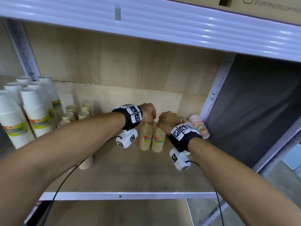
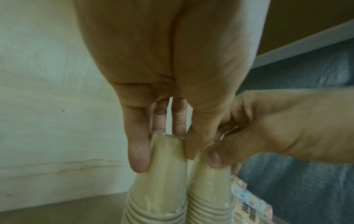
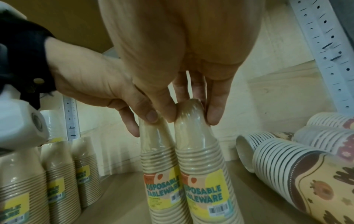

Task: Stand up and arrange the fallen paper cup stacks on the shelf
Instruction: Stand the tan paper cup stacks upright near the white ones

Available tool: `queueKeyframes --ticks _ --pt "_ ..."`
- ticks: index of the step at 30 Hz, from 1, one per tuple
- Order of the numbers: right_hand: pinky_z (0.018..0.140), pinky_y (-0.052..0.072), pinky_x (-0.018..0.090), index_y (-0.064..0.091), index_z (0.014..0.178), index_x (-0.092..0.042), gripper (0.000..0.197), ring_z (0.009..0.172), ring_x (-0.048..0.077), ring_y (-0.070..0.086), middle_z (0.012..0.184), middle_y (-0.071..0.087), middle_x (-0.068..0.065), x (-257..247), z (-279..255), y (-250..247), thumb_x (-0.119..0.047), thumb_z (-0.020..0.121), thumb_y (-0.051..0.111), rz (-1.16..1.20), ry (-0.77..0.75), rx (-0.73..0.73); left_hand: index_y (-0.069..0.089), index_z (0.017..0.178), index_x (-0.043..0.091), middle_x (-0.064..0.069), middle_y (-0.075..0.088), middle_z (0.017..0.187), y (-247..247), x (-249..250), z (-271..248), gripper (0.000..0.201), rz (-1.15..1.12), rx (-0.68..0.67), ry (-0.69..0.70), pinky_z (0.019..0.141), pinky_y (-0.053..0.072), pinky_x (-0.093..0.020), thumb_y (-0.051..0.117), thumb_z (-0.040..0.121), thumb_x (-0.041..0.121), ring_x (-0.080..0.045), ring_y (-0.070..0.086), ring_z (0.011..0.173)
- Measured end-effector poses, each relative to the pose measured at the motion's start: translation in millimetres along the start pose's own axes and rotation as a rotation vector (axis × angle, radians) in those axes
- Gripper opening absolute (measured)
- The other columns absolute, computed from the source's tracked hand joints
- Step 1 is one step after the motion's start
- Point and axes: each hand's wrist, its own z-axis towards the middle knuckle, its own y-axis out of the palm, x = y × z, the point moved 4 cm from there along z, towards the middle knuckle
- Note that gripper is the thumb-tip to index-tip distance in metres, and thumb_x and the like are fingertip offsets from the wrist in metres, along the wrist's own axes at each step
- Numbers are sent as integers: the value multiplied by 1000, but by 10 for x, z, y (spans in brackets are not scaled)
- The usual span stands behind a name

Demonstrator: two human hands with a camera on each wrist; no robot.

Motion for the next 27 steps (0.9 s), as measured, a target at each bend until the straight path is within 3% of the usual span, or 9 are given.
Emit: queueKeyframes --ticks 5,9,14,17,19,21,27 --pt "79 55 35 70 107 -7 26 99 29 63 107 68 11 -11 -32 -81 -12 84 60 24 -4 -24 68 116 13 -5 61 109 -55 22 -34 33 29 -66 -18 48 49 -20 71 83 10 -13 62 67" --pt "85 55 35 67 117 -14 34 107 27 61 120 62 8 -52 -35 -127 -13 83 64 9 -38 -81 70 115 13 -6 64 109 -119 37 -95 31 79 -113 -43 48 50 -20 70 84 8 -12 63 64" --pt "68 48 25 70 112 -15 34 101 24 63 118 64 7 -150 -59 -137 -13 78 66 -27 -76 -126 71 101 15 -7 67 98 -172 -12 -226 24 68 -179 -100 55 55 -25 74 80 4 -14 64 70" --pt "69 52 27 71 110 -8 31 98 24 65 114 67 9 -244 -109 -163 -10 79 66 -39 -115 -158 72 105 13 -5 67 89 -219 -47 -373 26 84 -206 -150 60 58 -26 75 81 5 -14 66 66" --pt "73 54 28 72 110 -6 29 99 24 67 113 69 9 -349 -129 -174 -8 81 66 -55 -145 -169 72 106 12 -2 66 82 -261 -74 -497 26 108 -204 -176 56 54 -21 75 81 7 -8 63 55" --pt "70 51 25 72 109 -6 28 99 23 67 113 69 8 -481 -146 -163 -9 82 66 -76 -162 -180 72 106 12 1 63 75 -289 -127 -620 25 121 -207 -207 53 51 -18 74 82 7 -5 60 49" --pt "54 42 20 73 103 -4 26 76 19 61 99 71 9 -956 -310 -111 -11 78 75 -78 -254 -328 72 98 12 -5 65 77 -386 -440 -1027 19 110 -250 -308 62 55 -24 75 79 7 -15 62 63"
